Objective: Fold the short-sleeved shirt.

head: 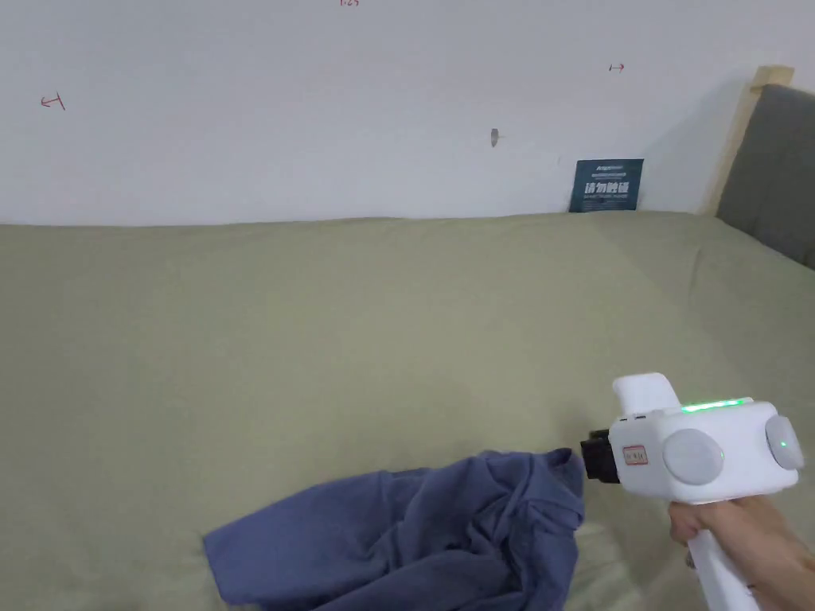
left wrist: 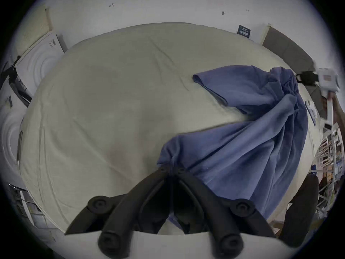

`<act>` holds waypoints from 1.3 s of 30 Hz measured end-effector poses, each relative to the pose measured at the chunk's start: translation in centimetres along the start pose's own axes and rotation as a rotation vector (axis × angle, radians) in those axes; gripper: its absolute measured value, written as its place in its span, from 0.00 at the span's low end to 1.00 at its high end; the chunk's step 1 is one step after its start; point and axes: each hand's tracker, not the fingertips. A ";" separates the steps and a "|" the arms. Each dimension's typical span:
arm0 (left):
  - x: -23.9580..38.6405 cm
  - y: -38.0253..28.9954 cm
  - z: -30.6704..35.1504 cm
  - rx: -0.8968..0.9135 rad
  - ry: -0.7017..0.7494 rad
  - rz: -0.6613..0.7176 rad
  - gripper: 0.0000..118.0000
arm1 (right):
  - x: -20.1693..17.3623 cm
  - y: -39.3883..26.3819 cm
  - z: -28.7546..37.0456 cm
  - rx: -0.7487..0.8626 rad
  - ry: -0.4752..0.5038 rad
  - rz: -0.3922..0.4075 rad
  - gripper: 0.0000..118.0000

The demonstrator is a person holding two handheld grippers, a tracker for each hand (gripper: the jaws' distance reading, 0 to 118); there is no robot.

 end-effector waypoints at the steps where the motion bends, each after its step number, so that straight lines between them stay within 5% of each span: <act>1: -0.2 0.2 -0.1 -0.003 -0.002 0.001 0.02 | 0.4 0.4 -1.9 -0.054 0.022 -0.010 0.95; 7: -1.8 0.3 -1.4 -0.010 -0.007 -0.001 0.03 | -2.5 -0.8 -10.2 -0.170 -0.030 0.054 0.87; 9: -1.6 0.3 -1.3 -0.011 0.000 0.003 0.03 | -2.3 -2.0 -7.3 -0.135 -0.049 0.033 0.80; 10: -1.4 0.3 -1.2 -0.010 0.004 0.006 0.03 | -2.5 -2.0 -6.7 -0.141 -0.044 0.014 0.60; 11: -1.5 0.3 -1.0 -0.009 0.008 0.011 0.03 | -2.7 -1.9 -5.8 -0.136 0.012 -0.014 0.00; 15: -1.5 0.7 1.5 0.052 0.061 0.029 0.02 | -3.3 -1.6 1.8 -0.020 -0.038 0.096 0.00; 31: -7.3 8.1 26.3 0.506 0.240 0.121 0.02 | 8.5 3.8 31.1 0.401 0.039 -0.193 0.00; 39: -4.8 13.3 31.2 0.639 0.301 0.107 0.02 | 7.3 6.2 36.1 0.488 -0.036 -0.155 0.00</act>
